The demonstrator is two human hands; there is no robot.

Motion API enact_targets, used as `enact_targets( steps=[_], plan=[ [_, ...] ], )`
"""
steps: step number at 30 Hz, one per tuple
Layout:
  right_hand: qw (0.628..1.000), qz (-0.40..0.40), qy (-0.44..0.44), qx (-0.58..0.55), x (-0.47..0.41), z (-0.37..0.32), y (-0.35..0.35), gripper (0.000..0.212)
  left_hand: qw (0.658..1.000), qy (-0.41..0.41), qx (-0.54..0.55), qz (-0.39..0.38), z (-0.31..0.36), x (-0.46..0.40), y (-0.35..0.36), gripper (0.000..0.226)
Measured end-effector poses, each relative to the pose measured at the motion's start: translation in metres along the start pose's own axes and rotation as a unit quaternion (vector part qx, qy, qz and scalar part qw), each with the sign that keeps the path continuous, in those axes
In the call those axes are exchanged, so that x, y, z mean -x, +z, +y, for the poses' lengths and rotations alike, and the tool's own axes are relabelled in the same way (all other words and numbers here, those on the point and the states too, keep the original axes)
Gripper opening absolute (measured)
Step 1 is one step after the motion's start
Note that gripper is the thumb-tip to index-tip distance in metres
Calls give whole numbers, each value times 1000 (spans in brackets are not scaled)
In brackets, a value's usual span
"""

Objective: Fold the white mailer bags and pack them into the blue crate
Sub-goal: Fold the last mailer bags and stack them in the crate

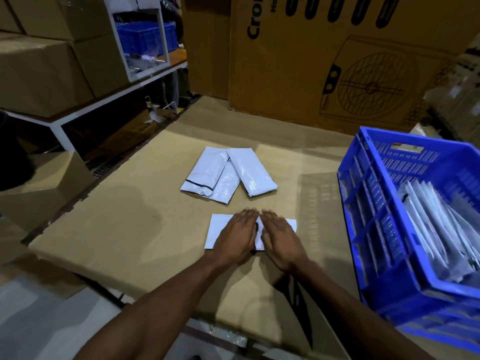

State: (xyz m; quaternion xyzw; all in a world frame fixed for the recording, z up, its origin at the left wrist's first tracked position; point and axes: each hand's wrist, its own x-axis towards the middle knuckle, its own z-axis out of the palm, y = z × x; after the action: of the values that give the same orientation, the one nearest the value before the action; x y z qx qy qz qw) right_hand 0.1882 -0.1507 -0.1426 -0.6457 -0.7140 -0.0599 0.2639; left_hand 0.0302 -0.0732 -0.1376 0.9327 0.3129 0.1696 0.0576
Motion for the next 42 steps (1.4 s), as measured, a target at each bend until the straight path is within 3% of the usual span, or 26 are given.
enact_targets(
  steps=[4, 7, 13, 23, 42],
  plan=[
    [999, -47, 15, 2, 1, 3, 19, 52, 998, -52, 16, -25, 5, 5, 14, 54],
    [998, -32, -22, 44, 17, 9, 30, 48, 998, -31, -51, -19, 2, 15, 25, 53],
    [995, 8, -30, 93, 22, 11, 34, 46, 996, -43, -75, 6, 3, 11, 33, 55],
    [995, -47, 8, 88, 19, 9, 23, 48, 994, -61, -88, -30, 4, 10, 30, 57],
    [991, -56, 38, 117, 20, 5, 21, 48, 994, -52, -100, -7, -1, 11, 36, 58]
  ],
)
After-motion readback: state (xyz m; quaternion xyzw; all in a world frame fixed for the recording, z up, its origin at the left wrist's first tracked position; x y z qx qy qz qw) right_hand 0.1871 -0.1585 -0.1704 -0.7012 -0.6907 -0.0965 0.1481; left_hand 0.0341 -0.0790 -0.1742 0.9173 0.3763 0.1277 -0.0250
